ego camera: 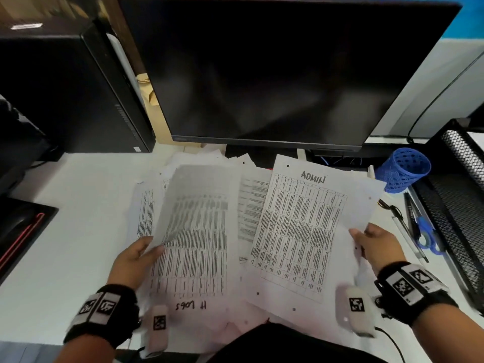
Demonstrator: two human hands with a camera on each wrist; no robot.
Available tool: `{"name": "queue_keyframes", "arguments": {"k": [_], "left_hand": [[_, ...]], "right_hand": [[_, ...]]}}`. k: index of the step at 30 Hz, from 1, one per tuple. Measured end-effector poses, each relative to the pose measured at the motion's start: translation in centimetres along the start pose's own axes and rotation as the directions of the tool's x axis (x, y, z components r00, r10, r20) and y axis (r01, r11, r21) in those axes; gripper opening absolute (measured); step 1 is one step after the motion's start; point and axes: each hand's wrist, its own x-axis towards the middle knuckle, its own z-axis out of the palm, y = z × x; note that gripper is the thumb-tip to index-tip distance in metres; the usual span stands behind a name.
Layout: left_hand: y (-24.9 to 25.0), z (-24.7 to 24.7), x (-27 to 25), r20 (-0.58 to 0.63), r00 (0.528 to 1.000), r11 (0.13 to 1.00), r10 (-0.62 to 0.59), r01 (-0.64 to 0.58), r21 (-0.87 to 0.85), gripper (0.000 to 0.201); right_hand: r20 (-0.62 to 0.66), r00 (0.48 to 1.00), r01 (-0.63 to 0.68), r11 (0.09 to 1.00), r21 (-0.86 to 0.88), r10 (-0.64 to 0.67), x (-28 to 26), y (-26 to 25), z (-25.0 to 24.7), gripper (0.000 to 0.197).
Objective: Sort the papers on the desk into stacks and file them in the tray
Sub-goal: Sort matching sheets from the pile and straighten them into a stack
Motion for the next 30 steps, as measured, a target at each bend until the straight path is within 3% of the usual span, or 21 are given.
{"name": "queue_keyframes", "arguments": {"k": [2,4,8,10,13,15,17,19,22,25,28,30], "left_hand": [[1.0,-0.5,-0.3,0.038,0.999,0.999,0.027,-0.026,-0.021,0.01],[2.1,-0.8,-0.4,0.069,0.992,0.995,0.102,-0.103,0.005,0.022],[5.7,-0.1,-0.6,0.217,0.949,0.951,0.228,-0.264,0.159,0.018],[7.3,0.3,-0.2,0.308,0.902,0.872,0.303,-0.392,0.291,0.023],[8.5,1.6,0.0,0.477,0.777,0.707,0.411,-0.601,0.372,0.021],[9.2,3.1,-0.5,0.534,0.779,0.756,0.328,-0.555,0.346,0.011],[9.0,4.6,-0.9,0.527,0.794,0.789,0.304,-0.519,0.328,0.048],[8.6,5.1,-0.8,0.467,0.833,0.808,0.297,-0.48,0.342,0.062],[8.0,4.1,-0.2,0.355,0.903,0.923,0.242,-0.327,0.202,0.055],[7.3,2.6,0.3,0.234,0.943,0.959,0.237,-0.265,0.099,0.055],[7.0,2.1,0.7,0.146,0.971,0.982,0.187,-0.182,-0.043,0.031],[6.7,2.5,0.9,0.135,0.985,0.986,0.104,-0.084,-0.145,0.037]], "right_hand": [[0.02,1.0,0.019,0.999,-0.042,-0.018,0.6,-0.4,-0.5,0.019],[0.038,0.999,0.042,0.994,-0.102,-0.039,0.7,-1.6,-1.1,0.027],[0.165,0.973,0.186,0.973,-0.134,-0.163,-0.3,-5.0,-1.9,0.028],[0.245,0.941,0.268,0.956,-0.117,-0.233,-1.4,-6.8,-1.8,0.036],[0.357,0.888,0.347,0.932,-0.102,-0.291,-2.1,-8.5,-1.1,0.033],[0.394,0.864,0.377,0.922,-0.092,-0.314,-2.3,-9.0,-0.3,0.026],[0.413,0.855,0.37,0.927,-0.061,-0.314,-2.4,-9.0,0.3,0.024],[0.405,0.864,0.341,0.94,-0.034,-0.299,-2.4,-8.8,0.6,0.03],[0.295,0.925,0.22,0.971,0.096,-0.239,-1.0,-7.4,0.5,0.033],[0.246,0.964,0.02,0.952,0.304,-0.098,-0.1,-6.5,0.4,0.024],[0.259,0.966,-0.119,0.92,0.374,0.019,-0.3,-6.0,1.6,0.032],[0.31,0.95,-0.164,0.904,0.395,0.037,-1.2,-6.0,3.0,0.032]]}}
